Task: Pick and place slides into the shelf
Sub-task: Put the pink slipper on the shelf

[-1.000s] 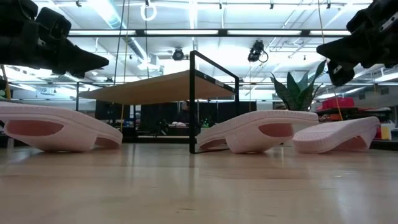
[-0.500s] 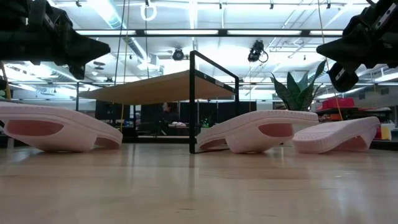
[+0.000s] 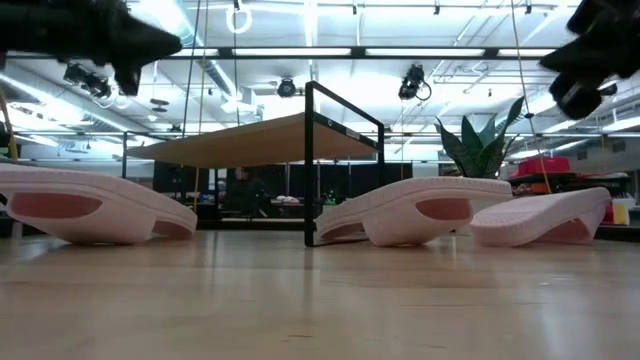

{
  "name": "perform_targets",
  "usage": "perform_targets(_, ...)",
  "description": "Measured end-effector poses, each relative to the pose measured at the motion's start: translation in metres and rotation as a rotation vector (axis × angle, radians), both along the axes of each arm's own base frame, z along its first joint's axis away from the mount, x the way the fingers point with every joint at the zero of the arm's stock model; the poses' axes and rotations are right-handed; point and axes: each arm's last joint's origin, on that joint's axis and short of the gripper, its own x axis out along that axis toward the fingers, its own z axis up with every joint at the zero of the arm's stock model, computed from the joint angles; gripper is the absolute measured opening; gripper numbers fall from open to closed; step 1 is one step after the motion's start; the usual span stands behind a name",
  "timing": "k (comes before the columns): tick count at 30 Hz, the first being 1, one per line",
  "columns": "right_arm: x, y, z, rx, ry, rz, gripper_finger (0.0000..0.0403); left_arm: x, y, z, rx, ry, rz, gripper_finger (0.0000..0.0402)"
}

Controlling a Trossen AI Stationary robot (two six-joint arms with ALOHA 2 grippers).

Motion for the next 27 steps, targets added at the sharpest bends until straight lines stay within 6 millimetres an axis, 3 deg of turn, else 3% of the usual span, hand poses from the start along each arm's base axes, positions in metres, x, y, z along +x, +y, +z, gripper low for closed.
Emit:
perform_targets(3, -0.017, 0.0, 0.023, -0.015, 0.003, -0.001, 0.0014, 0.012, 0.001, 0.021, -0.038, 0.047, 0.013, 0.0059)
perform_targets(9, -0.043, -0.001, 0.071, 0.27, -0.114, -0.039, 0.0014, 0.044, 0.003, 0.063, -0.108, 0.069, 0.029, 0.0063)
perform_targets(15, -0.054, 0.0, 0.107, 0.335, -0.166, 0.01, 0.0014, 0.08, 0.005, 0.104, -0.087, 0.085, 0.03, 0.0062)
perform_targets(20, -0.055, 0.003, 0.125, 0.297, -0.135, 0.101, 0.0014, 0.1, 0.002, 0.117, -0.152, 0.314, 0.005, 0.0081)
perform_targets(27, -0.045, 0.004, 0.128, 0.31, 0.061, 0.124, 0.0014, 0.112, -0.023, 0.123, -0.284, 0.659, -0.128, 0.0126)
